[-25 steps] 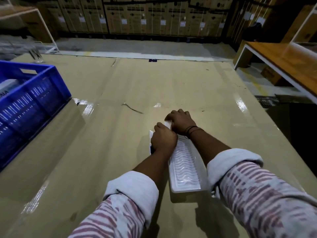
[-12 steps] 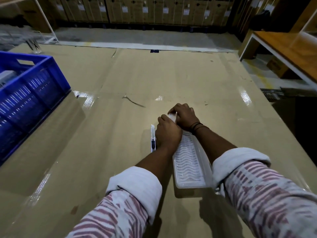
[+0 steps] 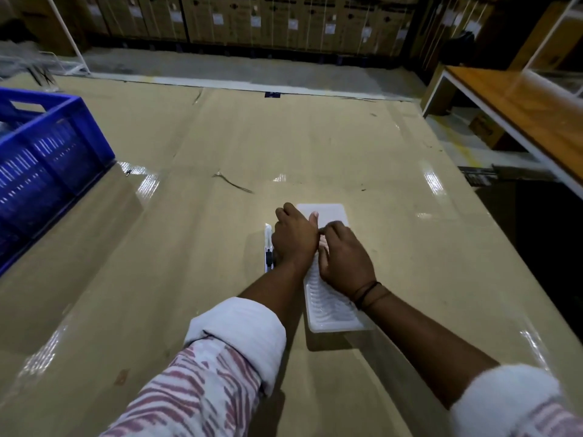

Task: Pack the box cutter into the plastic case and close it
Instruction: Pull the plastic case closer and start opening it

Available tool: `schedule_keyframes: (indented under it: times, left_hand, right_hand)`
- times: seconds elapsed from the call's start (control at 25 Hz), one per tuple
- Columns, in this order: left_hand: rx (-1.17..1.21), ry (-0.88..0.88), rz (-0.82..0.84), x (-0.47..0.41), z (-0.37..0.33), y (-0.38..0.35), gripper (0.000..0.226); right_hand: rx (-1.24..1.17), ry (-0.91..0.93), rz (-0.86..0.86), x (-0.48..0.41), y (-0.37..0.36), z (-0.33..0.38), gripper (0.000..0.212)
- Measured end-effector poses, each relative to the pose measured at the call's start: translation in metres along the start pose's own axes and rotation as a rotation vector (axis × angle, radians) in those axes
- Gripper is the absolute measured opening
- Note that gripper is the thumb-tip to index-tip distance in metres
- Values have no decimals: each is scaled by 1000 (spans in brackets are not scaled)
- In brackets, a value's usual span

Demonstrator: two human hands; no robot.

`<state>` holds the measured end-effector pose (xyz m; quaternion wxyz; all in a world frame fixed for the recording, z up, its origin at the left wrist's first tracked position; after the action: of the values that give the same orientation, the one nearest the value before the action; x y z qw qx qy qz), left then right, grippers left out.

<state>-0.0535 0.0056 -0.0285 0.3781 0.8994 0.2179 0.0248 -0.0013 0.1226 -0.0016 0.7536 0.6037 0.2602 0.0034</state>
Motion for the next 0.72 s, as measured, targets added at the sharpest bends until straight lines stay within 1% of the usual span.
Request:
schedule_keyframes:
  times: [0.08,0.12,0.2,0.28,0.32,0.36,0.4,0.48,0.52,0.64,0.72]
  left_hand:
    - [15,18,9,0,0,1,54]
    - [21,24,11,0,0,1,54]
    - [25,23,16,1,-1,1,55]
    - [30,16,27,2,-1,1,55]
    - [34,16,34,2,-2,1,55]
    - [40,21,42,2,-2,1,55]
    - [50,30,56,3,-2,1,55]
    - [87,58,104,3,-2,-1,56]
    - [118,78,135,4,-1,-3,56]
    - [208,176,229,7,7,-11,57]
    - [238,213,267,11,13,-15,59]
  right_hand:
    - [4,56,38,32,15,13,25]
    - [1,72,52,45,23,19,31]
    - [21,91,114,64,32,26,53]
    - [98,153,207,79,32,34,85]
    - [145,194,260,86,27,38,98]
    - [191,234,290,91,21,42,103]
    - [226,274,284,94,16,44,100]
    - [269,343,197,97,12,45,86]
    - [271,363,164,98,11,45,85]
    - [211,352,146,94,15,40,100]
    - [172,333,141,93,15,38,102]
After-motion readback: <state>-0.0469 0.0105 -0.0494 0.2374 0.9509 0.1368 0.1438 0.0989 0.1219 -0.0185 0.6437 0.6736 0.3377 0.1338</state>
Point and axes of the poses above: each hand's wrist, its own x-axis away from the middle knuckle, its own y-axis out of the back of the hand, z = x × y, the point moved 7 cm from there along -x, towards the middle knuckle, and after that the axes turned 10 degrees about x, right-handed, at the moved point
